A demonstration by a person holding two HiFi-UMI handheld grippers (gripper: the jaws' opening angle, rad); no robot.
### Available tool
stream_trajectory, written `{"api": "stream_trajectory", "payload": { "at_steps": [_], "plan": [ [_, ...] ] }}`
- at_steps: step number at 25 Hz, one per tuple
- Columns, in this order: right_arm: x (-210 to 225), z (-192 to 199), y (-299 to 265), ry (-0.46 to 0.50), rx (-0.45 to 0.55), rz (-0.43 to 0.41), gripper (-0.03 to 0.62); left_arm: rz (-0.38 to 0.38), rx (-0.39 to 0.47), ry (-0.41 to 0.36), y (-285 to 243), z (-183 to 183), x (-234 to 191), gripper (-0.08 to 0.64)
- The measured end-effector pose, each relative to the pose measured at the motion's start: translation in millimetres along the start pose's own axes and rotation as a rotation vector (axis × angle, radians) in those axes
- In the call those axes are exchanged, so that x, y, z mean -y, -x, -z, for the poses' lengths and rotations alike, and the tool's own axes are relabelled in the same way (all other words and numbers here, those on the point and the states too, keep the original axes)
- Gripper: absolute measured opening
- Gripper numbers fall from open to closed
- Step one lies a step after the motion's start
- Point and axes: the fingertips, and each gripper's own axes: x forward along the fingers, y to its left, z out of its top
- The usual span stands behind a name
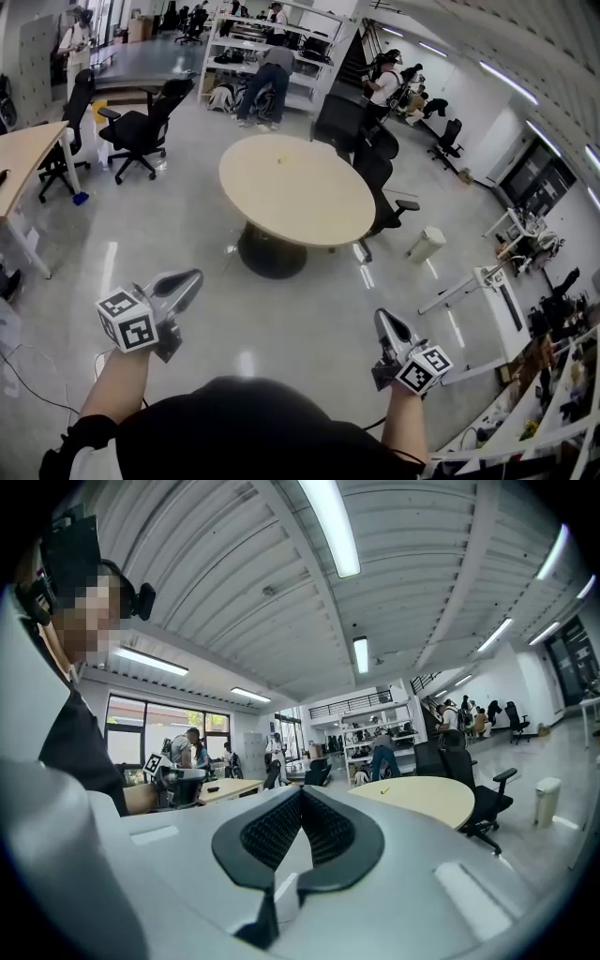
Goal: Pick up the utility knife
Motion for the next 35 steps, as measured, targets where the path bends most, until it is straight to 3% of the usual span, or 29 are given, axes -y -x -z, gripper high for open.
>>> {"api": "stream_trajectory", "payload": {
  "at_steps": [7,21,28,35],
  "plan": [
    [48.9,6.4,-34.3,-0.026,-0.01,-0.047,0.015,-0.057,-0.018,-0.003,-35.5,7.7,-19.9,-0.005],
    [234.3,-47.3,-39.4,0.023,0.029,-0.179,0.014,-0.137,0.046,-0.068,-207.5,13.9,35.0,-0.005],
    [302.7,-41.5,-33.1,-0.007,0.031,-0.177,0.014,-0.135,0.009,-0.068,-277.2,34.3,48.2,-0.005],
    [344.7,-40.3,-40.9,-0.03,0.023,-0.131,0.015,-0.098,-0.012,-0.053,-325.8,36.4,30.5,-0.005]
  ]
}}
